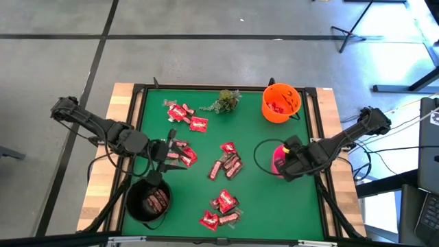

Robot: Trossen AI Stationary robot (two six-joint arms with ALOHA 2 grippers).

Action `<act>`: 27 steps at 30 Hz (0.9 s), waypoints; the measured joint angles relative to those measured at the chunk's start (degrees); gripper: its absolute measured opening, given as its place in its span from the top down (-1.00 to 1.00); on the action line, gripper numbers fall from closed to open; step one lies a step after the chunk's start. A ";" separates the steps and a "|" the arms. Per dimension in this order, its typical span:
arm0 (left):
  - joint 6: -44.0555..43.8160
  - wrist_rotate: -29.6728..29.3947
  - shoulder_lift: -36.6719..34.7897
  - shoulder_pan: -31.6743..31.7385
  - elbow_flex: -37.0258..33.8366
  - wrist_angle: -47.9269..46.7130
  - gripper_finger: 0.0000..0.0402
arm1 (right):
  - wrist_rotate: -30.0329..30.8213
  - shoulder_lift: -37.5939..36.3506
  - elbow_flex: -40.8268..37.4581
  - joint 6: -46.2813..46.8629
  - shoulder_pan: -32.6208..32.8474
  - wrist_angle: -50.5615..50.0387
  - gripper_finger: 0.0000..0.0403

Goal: Sort candy
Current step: Put the red candy into the pink bucket, then put the brown chocolate bar into the black bucket

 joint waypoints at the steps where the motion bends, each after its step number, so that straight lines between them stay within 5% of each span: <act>1: -0.06 0.00 0.00 0.00 0.00 0.00 0.15 | -0.63 -0.01 0.00 -0.17 0.00 0.28 0.64; 11: -1.98 0.25 4.91 0.00 0.00 -0.42 0.15 | 0.08 0.00 0.00 -0.95 0.00 6.41 0.11; 17: -4.42 0.26 11.57 1.27 0.00 -0.10 0.15 | 9.66 0.00 1.93 -6.61 0.01 14.44 0.11; 22: -5.36 0.26 18.54 3.58 0.00 -0.02 0.15 | 21.79 0.62 2.26 -21.23 -0.08 30.28 0.16; 27: -7.67 1.60 25.78 6.36 0.00 1.47 0.15 | 24.46 2.96 2.27 -33.47 -0.12 42.05 0.17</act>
